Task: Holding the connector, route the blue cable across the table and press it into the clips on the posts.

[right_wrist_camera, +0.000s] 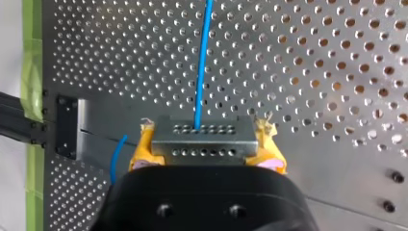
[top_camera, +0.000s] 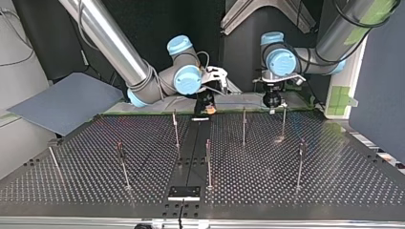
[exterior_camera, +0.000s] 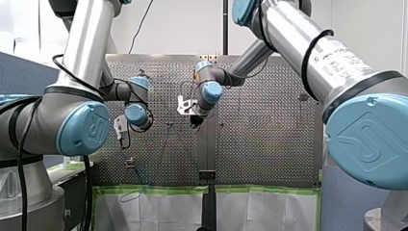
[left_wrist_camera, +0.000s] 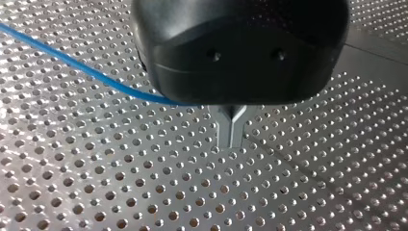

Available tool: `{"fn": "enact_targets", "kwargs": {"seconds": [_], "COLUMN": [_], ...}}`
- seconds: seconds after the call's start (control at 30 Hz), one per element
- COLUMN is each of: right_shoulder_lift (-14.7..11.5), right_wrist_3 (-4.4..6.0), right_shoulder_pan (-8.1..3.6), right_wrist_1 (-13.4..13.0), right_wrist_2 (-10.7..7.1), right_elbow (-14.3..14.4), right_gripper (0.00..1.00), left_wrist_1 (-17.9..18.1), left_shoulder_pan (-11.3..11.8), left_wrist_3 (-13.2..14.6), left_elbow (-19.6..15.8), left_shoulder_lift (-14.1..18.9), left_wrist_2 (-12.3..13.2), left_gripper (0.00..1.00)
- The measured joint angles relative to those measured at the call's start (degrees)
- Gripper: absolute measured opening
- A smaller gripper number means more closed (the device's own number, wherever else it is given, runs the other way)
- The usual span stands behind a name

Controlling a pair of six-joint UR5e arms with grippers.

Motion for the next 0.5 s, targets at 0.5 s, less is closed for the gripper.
{"fn": "enact_targets", "kwargs": {"seconds": [0.5], "right_shoulder_lift": [0.5], "right_wrist_3": [1.59], "right_shoulder_pan": [-1.62], "right_wrist_1": [-4.5], "right_wrist_2": [-1.26], "right_elbow": [0.0], "right_gripper": [0.0], "left_wrist_1": [3.8], "left_shoulder_pan": [1.9], "left_wrist_3": [-0.8], "left_elbow": [3.2], "left_shoulder_lift": [-6.8], "left_wrist_2": [1.7], "left_gripper": [0.07]}}
